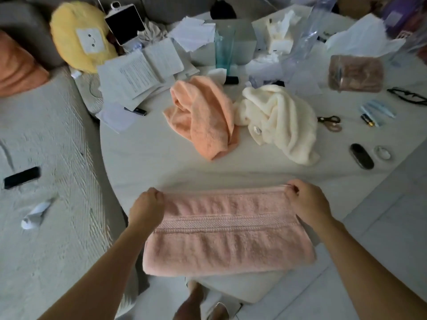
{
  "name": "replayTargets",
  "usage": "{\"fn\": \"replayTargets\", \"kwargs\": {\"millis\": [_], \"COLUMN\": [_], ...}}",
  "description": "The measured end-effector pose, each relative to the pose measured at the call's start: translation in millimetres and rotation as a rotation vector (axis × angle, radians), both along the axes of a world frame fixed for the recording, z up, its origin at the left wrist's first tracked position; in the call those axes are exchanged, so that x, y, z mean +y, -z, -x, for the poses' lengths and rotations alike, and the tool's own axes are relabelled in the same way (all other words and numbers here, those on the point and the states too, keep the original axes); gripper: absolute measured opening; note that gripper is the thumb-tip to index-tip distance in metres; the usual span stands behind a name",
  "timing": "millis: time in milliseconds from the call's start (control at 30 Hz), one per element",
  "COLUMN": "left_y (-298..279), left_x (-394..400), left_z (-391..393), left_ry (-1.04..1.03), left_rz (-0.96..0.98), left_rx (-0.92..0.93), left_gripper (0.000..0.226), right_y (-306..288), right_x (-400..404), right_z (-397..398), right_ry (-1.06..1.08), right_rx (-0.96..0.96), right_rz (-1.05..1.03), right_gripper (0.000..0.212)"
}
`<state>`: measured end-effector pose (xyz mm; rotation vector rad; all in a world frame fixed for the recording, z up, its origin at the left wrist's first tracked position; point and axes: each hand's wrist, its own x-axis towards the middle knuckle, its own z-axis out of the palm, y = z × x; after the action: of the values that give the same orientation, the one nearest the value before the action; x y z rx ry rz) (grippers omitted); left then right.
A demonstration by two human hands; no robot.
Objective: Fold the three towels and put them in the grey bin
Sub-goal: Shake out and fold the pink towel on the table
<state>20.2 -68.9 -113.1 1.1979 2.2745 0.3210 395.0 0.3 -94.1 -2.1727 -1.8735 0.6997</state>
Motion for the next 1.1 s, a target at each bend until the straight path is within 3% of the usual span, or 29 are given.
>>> {"fn": "replayTargets", "kwargs": {"millis": [67,167,233,333,433,633,900,1100], "left_y": [5.3,2.0,-1.2,11.0,30.5,47.8,48.0,43.8], "left_x": [-12.0,-29.3,-41.0,-61.5,-65.3,-24.0,-5.5,-19.4], "left_z": [-10.1,-24.6,-41.8,-73.3,-83.2,-105.7,-89.0,-67.6], "left_ry": [-0.055,-0.005,0.231,0.681,0.759,0.717,0.691,0.628], "left_rz": [-0.001,-0.232,-0.353,-0.246,-0.161,-0.201,-0.18,-0.159], "left_rx": [0.073,0.167,0.191,0.311,0.393,0.382,0.42,0.39], "left_gripper": [0.023,0.032,0.048,0.061,0.065,0.065,0.073,0.075], "right_y": [7.9,8.1,5.4,12.2,30.0,53.2,52.9,48.5], "right_x": [-9.2,-37.8,-69.7,-117.7,-126.7,-77.5,-45.7,-51.2], "right_z": [11.4,31.8,68.3,138.9,148.6,54.4,4.0,-32.3], "right_ry": [0.086,0.09,-0.133,-0.512,-0.649,-0.558,-0.435,-0.218], "right_rx": [-0.016,-0.159,-0.129,-0.032,-0.1,-0.294,-0.44,-0.379], "right_rz": [-0.027,-0.231,-0.343,-0.261,-0.199,-0.169,-0.144,-0.044], "right_gripper": [0.021,0.043,0.058,0.061,0.065,0.081,0.078,0.076]}}
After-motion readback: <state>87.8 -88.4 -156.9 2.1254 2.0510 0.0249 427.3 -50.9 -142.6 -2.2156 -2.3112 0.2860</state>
